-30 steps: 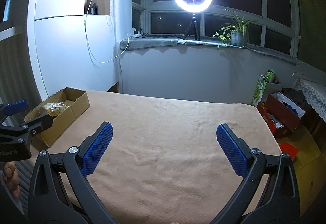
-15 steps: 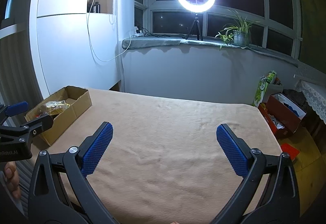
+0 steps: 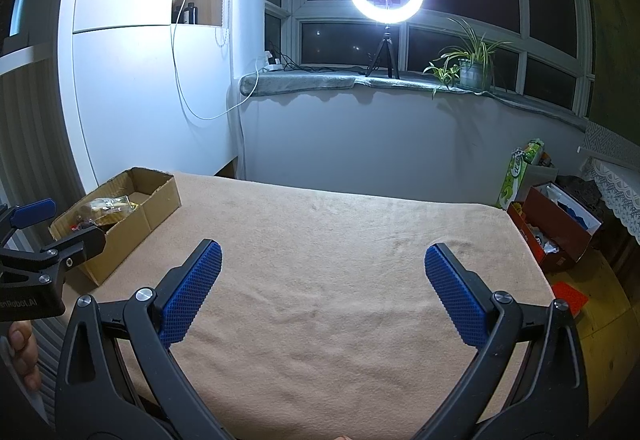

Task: Organize snacks

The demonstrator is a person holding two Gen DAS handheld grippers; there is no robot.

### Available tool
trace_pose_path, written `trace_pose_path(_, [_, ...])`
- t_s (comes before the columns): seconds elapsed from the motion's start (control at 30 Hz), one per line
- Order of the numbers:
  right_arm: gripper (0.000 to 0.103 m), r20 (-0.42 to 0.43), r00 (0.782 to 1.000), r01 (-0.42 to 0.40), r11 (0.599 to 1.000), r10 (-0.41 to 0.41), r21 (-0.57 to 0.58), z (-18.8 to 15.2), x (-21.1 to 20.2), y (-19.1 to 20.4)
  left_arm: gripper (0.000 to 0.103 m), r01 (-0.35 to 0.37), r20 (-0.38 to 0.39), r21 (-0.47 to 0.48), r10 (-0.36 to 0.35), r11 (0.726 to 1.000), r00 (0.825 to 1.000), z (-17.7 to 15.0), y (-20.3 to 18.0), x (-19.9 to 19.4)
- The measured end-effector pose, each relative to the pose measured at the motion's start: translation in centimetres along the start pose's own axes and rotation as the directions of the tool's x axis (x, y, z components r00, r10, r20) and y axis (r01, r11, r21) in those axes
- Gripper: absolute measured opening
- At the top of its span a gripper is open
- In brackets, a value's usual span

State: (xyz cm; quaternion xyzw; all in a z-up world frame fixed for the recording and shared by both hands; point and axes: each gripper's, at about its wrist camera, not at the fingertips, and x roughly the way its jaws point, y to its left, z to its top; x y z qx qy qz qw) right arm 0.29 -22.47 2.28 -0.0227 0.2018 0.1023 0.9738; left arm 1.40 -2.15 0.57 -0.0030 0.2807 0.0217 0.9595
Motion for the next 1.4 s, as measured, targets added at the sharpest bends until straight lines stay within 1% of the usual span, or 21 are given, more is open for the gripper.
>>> trace_pose_path(0.6, [0.103, -0.001, 1.000, 0.001, 1.000, -0.001, 0.000, 0.01, -0.01, 0.07, 0.103, 0.001, -0.001, 0.002, -0.001, 1.000, 1.000, -0.02, -0.13, 0.03])
trace_pose_path(1.07, [0.103, -0.005, 1.000, -0.003, 1.000, 0.003, -0.005, -0.11, 0.05, 0.47, 0.103, 0.017, -0.013, -0.002, -0.017, 1.000, 1.000, 0.00, 0.45, 0.38])
trace_pose_path(1.2, [0.103, -0.007, 1.000, -0.005, 1.000, 0.005, -0.007, -0.44, 0.06, 0.74, 0.103, -0.006, -0.001, -0.008, 0.006, 1.000, 1.000, -0.07, 0.59, 0.34])
trace_pose_path(1.33, [0.103, -0.010, 1.000, -0.009, 1.000, 0.009, -0.009, -0.59, 0.28, 0.65, 0.103, -0.027, 0.007, 0.007, 0.026, 1.000, 1.000, -0.17, 0.53, 0.20])
trace_pose_path(1.4, [0.103, -0.011, 1.000, -0.009, 1.000, 0.009, -0.009, -0.60, 0.27, 0.68, 0.103, -0.023, 0.013, 0.004, 0.023, 1.000, 1.000, -0.16, 0.64, 0.23])
